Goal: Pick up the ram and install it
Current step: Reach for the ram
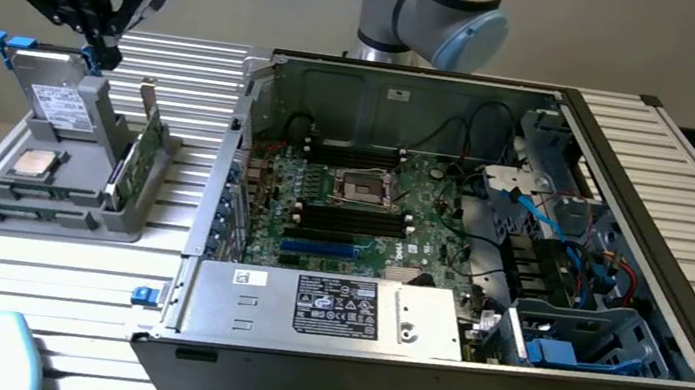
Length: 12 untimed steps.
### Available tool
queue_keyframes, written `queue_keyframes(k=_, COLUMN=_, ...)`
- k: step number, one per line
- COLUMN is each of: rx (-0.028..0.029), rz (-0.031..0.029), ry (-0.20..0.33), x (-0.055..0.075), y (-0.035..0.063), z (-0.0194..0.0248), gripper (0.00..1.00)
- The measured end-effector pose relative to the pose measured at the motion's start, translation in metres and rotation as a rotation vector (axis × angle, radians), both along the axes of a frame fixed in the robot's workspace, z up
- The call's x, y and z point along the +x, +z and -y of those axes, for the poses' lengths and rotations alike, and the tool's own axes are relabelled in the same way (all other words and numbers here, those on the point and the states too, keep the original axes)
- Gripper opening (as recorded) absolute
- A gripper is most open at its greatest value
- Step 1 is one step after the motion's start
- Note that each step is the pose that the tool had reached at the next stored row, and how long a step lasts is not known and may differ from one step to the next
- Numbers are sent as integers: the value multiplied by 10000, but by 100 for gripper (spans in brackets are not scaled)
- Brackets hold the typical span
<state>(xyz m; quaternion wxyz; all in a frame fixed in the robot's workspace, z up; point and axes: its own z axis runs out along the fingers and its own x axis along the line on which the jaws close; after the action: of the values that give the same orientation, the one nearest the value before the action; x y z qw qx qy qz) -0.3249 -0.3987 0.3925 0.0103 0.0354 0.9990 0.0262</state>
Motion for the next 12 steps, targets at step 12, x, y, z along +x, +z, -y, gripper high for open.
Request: queue_keyframes(k=12, rx=0, rz=0, ry=0, x=-346, y=-3, z=0, gripper=11)
